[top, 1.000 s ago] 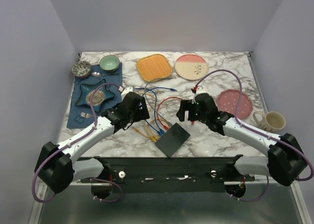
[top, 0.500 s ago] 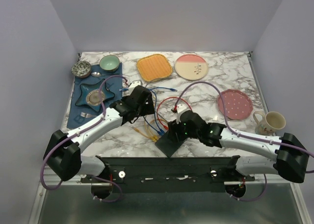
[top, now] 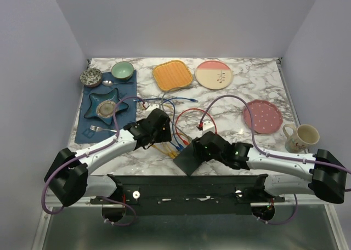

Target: Pull the plug from the switch port

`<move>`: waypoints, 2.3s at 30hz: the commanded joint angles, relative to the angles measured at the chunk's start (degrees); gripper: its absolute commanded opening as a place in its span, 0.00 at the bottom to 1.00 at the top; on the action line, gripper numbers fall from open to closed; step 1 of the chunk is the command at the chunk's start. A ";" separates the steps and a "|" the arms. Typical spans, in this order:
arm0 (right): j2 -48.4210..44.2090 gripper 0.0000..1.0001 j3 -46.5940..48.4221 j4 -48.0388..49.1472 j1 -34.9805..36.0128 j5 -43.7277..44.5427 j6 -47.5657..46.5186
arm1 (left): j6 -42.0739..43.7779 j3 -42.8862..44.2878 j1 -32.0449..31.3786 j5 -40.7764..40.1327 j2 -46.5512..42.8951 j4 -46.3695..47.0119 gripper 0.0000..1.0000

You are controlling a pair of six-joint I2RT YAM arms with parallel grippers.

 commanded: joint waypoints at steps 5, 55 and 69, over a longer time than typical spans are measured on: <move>-6.21 0.37 -5.72 -7.64 0.34 6.15 10.75 | 0.12 -1.88 -6.23 2.62 1.69 5.51 0.84; 10.86 0.16 16.16 -2.10 -28.40 -6.51 3.82 | 13.14 25.28 -16.78 4.74 26.32 3.15 0.65; -2.53 0.38 2.62 -0.26 -22.78 -21.53 0.30 | 13.39 26.86 -8.26 -5.48 16.80 -4.94 0.80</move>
